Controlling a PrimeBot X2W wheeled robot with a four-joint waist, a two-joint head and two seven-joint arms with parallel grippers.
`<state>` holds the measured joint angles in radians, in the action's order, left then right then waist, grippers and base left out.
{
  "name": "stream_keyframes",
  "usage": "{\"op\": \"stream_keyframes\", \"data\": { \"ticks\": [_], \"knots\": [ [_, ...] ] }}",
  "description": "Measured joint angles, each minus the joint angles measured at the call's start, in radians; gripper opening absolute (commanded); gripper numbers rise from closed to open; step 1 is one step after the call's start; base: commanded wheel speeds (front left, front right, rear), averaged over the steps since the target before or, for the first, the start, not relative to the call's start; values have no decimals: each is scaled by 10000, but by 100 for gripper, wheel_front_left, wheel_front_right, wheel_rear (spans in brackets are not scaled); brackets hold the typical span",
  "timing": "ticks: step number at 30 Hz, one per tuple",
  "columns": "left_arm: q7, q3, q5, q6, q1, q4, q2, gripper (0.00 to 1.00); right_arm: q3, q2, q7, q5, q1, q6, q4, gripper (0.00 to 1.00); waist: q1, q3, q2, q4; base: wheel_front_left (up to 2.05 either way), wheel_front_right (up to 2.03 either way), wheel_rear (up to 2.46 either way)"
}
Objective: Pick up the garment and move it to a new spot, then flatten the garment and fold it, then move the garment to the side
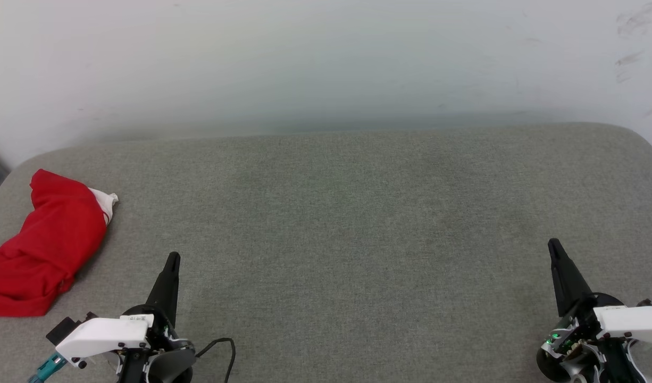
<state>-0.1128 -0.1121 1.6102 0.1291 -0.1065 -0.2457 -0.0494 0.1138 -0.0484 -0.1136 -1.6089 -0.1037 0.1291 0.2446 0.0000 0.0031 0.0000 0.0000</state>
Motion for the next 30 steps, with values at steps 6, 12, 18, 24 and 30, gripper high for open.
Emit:
{"op": "stream_keyframes", "data": {
  "ticks": [6, 12, 18, 24, 30],
  "knots": [
    [0, 4, 0, 0, 0, 0, 0, 0, -2, 0, 0, 0, 0, 0, 0, 0, 0, 0, 0, 0, 0, 0, 0],
    [0, 4, 0, 0, 0, 0, 2, 0, -2, 0, 0, 0, 0, 0, 0, 0, 0, 0, 0, 0, 0, 0, 0],
    [0, 4, 0, 0, 0, 0, 0, 0, -2, 0, 0, 0, 0, 0, 0, 0, 0, 0, 0, 0, 0, 0, 0],
    [0, 4, 0, 0, 0, 0, 0, 0, -2, 0, 0, 0, 0, 0, 0, 0, 0, 0, 0, 0, 0, 0, 0],
    [102, 67, 12, -13, 396, -324, 52, 100, -19, 42, 88, -2, 416, -2, 368, 100, 0, 3, 0, 1, 0, 0, 0]
  ]
}}
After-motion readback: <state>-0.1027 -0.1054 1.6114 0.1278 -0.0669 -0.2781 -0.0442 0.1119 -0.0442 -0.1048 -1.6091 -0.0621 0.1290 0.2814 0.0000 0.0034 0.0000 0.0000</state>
